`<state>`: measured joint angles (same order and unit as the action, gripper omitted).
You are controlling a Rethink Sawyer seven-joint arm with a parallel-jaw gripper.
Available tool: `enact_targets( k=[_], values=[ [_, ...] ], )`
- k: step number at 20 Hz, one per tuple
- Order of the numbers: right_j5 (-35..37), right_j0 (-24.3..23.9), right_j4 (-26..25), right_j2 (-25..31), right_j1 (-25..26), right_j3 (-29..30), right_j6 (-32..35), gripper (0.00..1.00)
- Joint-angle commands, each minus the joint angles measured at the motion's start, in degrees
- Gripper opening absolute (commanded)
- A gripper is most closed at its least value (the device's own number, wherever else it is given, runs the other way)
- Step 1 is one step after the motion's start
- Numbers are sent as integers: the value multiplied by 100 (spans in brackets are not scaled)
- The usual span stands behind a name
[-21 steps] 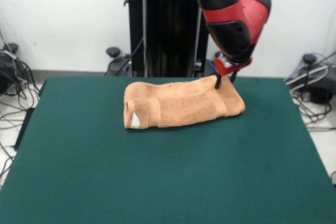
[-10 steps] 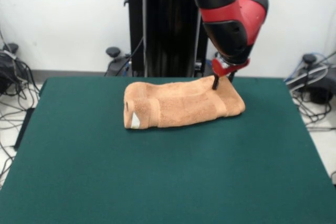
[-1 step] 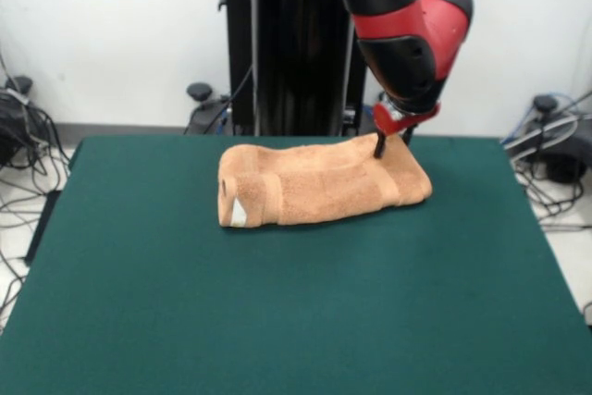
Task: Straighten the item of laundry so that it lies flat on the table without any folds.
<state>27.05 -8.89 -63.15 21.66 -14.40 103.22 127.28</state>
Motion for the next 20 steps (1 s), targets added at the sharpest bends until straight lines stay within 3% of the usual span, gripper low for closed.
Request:
enact_targets(
  k=[1,20],
  values=[
    [-188,84,-161,-34,29,-456,-224,100],
    [-400,259,-260,-176,148,-565,-56,100]
  ],
)
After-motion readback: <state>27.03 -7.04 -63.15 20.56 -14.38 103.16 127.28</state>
